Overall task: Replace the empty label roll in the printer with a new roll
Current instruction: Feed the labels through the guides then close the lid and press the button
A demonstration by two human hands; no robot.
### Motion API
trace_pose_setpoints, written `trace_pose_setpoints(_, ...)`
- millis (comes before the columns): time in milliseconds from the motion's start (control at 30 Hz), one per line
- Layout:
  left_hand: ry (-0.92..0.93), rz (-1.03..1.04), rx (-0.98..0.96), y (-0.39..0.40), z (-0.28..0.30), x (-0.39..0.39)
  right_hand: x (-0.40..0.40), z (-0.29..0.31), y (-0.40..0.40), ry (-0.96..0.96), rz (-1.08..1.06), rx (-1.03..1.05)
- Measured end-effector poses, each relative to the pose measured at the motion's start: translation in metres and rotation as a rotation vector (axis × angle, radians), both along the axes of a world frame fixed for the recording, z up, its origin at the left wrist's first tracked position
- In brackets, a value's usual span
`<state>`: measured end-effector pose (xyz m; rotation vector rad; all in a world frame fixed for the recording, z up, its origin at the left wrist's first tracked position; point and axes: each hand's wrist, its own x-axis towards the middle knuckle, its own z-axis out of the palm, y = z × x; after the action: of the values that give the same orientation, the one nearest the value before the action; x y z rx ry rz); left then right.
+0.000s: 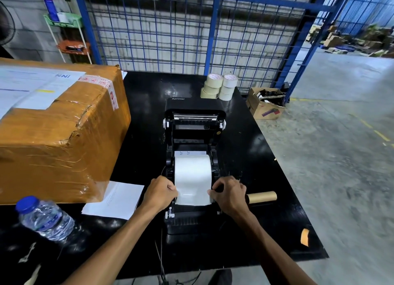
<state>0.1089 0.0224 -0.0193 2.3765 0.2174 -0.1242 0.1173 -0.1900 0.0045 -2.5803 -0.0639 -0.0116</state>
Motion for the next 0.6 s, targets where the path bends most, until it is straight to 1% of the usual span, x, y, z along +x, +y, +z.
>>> trace_pose_setpoints(67,0.010,0.011,0.018,-0.002,0.004,0.000,-0.007,-0.002,-0.003,-0.180,0.051,-0.053)
trace_pose_setpoints(100,0.006,0.013,0.022,-0.003,0.005,0.000,-0.010,-0.001,-0.005,-0.240,0.142,-0.087)
trace_pose_setpoints(133,0.002,0.014,0.017,-0.004,0.008,0.000,-0.011,0.000,-0.005,-0.268,0.277,-0.134)
trace_pose_setpoints(200,-0.006,0.015,0.016,-0.005,0.010,-0.001,-0.012,0.002,-0.002,-0.212,0.540,-0.265)
trace_pose_setpoints(267,-0.005,0.023,0.009,-0.006,0.010,-0.002,-0.007,0.001,0.003,-0.223,0.686,-0.373)
trace_pose_setpoints(400,0.028,0.057,-0.012,-0.005,0.004,-0.001,0.005,0.004,0.010,-0.193,0.834,-0.534)
trace_pose_setpoints(433,0.033,0.064,-0.027,-0.005,0.004,-0.001,0.007,0.005,0.011,-0.211,0.872,-0.566)
trace_pose_setpoints(533,0.028,0.063,-0.050,-0.005,0.008,-0.003,0.009,0.005,0.014,-0.247,0.954,-0.761)
trace_pose_setpoints(600,-0.004,0.083,-0.086,-0.006,0.012,-0.008,0.009,0.002,0.015,-0.317,1.005,-0.813)
